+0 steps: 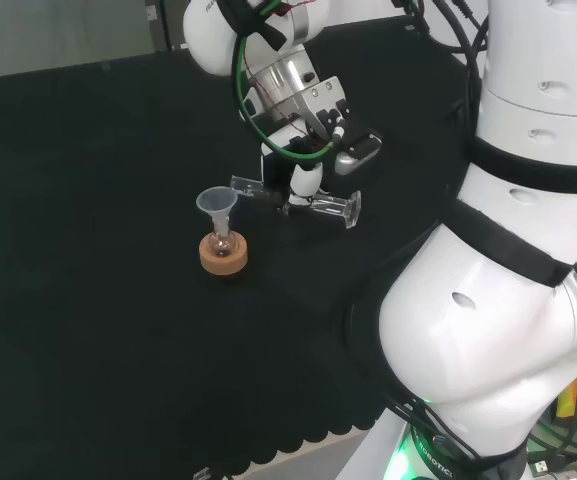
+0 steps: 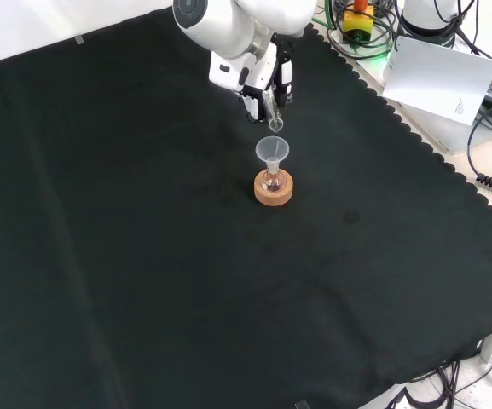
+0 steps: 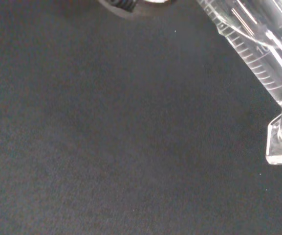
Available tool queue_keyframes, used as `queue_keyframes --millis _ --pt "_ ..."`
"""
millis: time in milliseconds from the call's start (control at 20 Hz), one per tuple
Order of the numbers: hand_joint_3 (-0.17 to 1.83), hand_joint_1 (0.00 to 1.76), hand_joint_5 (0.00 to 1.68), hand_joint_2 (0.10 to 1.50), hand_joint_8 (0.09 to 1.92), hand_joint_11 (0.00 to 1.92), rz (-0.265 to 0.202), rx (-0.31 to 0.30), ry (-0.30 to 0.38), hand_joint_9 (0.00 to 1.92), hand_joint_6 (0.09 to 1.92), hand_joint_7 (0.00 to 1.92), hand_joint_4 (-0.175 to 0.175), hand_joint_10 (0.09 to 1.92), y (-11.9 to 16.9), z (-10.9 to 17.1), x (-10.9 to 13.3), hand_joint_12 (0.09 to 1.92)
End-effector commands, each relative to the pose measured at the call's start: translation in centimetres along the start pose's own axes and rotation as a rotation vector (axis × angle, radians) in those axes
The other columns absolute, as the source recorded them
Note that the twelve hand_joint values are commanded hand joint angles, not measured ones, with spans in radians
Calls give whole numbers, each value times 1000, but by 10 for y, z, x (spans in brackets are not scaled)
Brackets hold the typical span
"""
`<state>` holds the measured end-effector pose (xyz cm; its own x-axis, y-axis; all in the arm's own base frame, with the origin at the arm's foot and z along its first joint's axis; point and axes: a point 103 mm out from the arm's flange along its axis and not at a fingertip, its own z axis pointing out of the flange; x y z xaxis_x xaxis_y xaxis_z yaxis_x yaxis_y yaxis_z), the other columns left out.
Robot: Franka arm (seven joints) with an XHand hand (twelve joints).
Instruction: Pour the water from the graduated cylinder into the round-bottom flask.
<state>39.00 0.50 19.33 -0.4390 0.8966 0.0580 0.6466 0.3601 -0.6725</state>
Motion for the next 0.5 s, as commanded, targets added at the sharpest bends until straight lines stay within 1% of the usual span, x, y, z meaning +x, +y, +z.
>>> queue_keyframes --millis 50,500 --pt "-1 1281 1109 1049 763 1423 10 47 -24 1613 784 1150 -175 87 0 -7 5 682" --pt "-1 1281 1110 1048 760 1423 31 116 -43 1615 782 1151 -175 87 -1 -18 9 678"
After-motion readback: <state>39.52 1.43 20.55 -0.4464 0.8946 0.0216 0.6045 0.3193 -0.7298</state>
